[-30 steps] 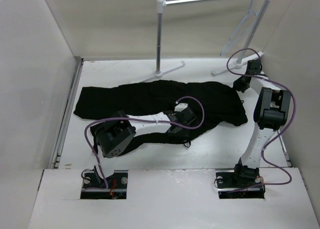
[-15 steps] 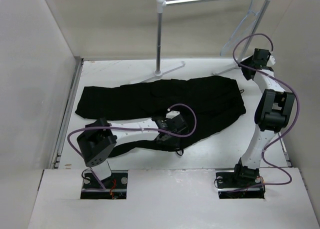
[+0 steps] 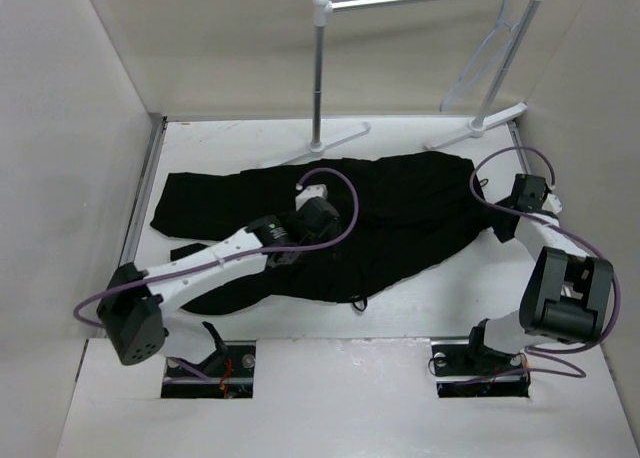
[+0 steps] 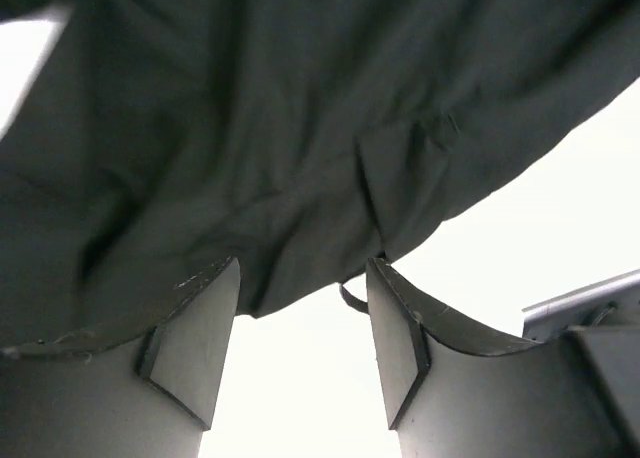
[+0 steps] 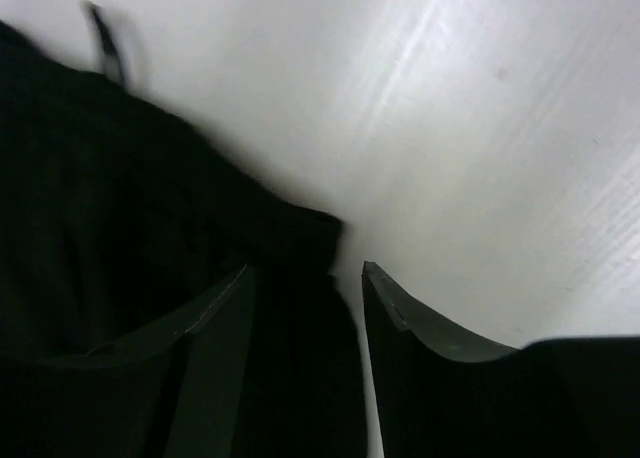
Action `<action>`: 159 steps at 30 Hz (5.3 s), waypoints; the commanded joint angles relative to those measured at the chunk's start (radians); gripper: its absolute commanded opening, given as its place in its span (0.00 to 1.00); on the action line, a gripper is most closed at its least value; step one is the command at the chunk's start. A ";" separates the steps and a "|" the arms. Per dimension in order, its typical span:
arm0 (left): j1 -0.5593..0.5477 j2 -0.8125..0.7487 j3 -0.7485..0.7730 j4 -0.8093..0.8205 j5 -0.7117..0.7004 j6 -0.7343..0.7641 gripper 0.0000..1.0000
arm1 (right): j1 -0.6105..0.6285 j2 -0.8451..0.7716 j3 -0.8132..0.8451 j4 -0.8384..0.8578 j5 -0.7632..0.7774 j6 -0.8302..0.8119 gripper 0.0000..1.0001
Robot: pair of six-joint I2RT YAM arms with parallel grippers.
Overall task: Place the trousers on the hanger
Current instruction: Flatten out the trousers at the center of the board, then fold the trousers at the center of the board.
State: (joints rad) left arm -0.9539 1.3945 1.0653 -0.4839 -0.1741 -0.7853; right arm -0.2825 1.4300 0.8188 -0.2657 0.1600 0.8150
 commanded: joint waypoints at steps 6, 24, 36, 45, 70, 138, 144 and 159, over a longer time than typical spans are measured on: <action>0.209 -0.322 -0.200 -0.117 -0.061 -0.077 0.51 | -0.004 0.150 0.057 0.100 -0.100 -0.036 0.53; 0.812 -0.572 -0.340 -0.413 -0.064 -0.009 0.58 | -0.189 -0.284 -0.089 -0.190 0.165 0.049 0.66; 0.867 -0.488 -0.350 -0.363 -0.033 -0.023 0.56 | 0.355 -0.592 -0.088 -0.193 0.136 0.026 0.65; 0.881 -0.644 -0.450 -0.657 0.044 -0.394 0.51 | 0.706 -0.615 -0.161 -0.204 0.082 0.067 0.63; 0.898 -0.786 -0.213 -0.702 -0.099 -0.419 0.02 | 0.681 -0.609 -0.162 -0.191 0.000 -0.022 0.66; 1.352 -0.462 -0.455 -0.421 -0.143 -0.238 0.54 | 0.507 -0.704 -0.198 -0.345 -0.053 0.015 0.75; 1.260 -0.555 -0.421 -0.495 -0.205 -0.236 0.57 | 0.345 -0.815 -0.208 -0.483 -0.069 0.010 0.52; 1.347 -0.450 -0.567 -0.359 -0.143 -0.373 0.50 | 0.352 -0.747 -0.159 -0.437 -0.131 -0.004 0.68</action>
State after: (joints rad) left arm 0.3622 0.9352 0.5415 -0.9226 -0.3061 -1.1240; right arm 0.0731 0.7063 0.6220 -0.7265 0.0349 0.8154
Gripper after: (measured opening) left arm 0.515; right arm 0.677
